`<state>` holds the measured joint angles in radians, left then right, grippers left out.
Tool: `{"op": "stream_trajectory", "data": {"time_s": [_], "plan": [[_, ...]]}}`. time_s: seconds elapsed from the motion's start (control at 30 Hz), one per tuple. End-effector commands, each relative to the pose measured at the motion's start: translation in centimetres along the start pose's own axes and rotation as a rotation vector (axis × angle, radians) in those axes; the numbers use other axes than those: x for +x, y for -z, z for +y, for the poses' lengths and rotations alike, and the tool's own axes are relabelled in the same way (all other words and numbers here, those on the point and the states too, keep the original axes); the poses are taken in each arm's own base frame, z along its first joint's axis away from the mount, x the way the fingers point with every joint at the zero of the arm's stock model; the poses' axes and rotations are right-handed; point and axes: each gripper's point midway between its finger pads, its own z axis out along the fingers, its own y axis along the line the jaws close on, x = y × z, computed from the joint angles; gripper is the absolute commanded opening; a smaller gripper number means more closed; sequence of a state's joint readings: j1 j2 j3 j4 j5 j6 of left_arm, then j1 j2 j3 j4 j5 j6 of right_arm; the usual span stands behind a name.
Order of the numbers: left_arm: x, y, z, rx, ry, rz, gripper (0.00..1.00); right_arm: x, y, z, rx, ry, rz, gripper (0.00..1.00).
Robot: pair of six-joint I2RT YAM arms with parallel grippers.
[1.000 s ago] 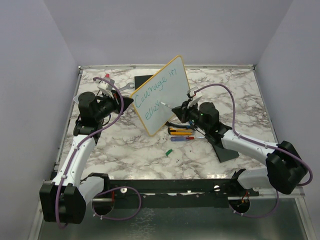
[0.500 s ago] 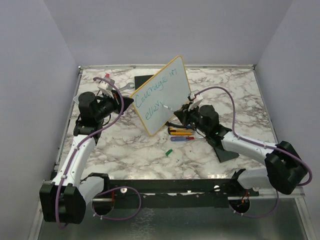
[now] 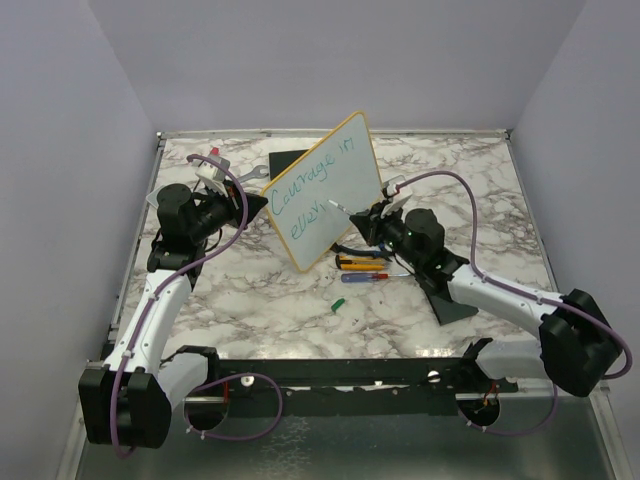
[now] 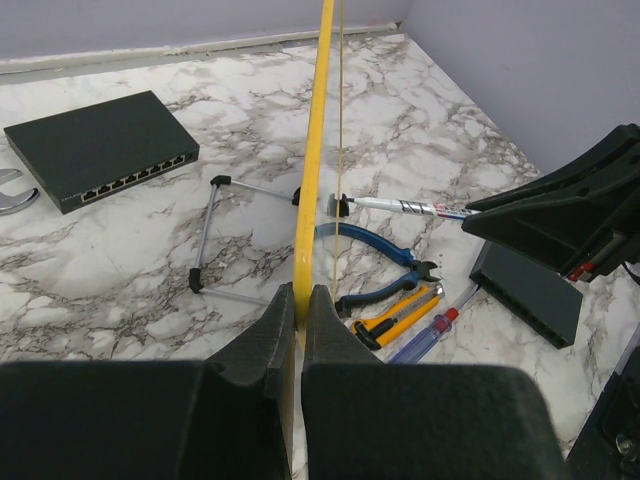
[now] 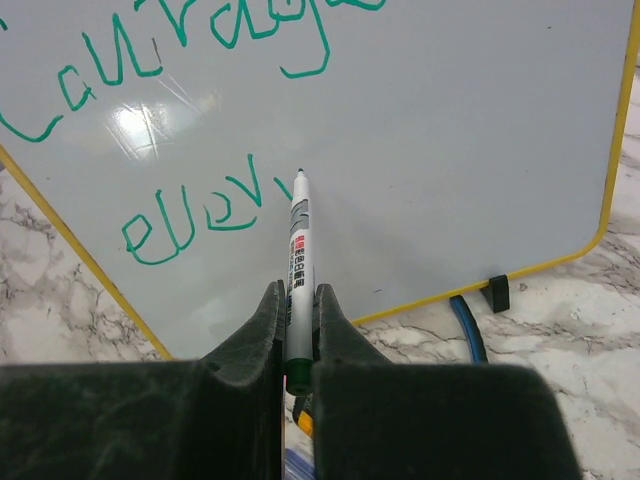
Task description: Write a sentence on the whiteboard
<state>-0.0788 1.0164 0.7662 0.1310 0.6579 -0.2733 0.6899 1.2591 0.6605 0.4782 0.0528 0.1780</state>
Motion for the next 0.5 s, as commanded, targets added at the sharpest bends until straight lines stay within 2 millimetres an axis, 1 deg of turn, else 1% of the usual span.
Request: {"op": "stream_trajectory", "data": {"time_s": [0.0, 0.2, 0.47], "plan": [[-0.2, 0.2, -0.5, 0.019, -0.024, -0.012, 0.00, -1.9, -1.2, -0.2, 0.015, 0.020, -0.059, 0.01], [-0.3, 0.2, -0.6, 0.020, -0.025, -0.013, 0.00, -2.0, -1.3, -0.3, 0.022, 0.017, -0.071, 0.01], [-0.3, 0.2, -0.6, 0.022, -0.025, -0.014, 0.00, -0.7, -1.7, -0.6, 0.028, 0.025, -0.039, 0.01]]}}
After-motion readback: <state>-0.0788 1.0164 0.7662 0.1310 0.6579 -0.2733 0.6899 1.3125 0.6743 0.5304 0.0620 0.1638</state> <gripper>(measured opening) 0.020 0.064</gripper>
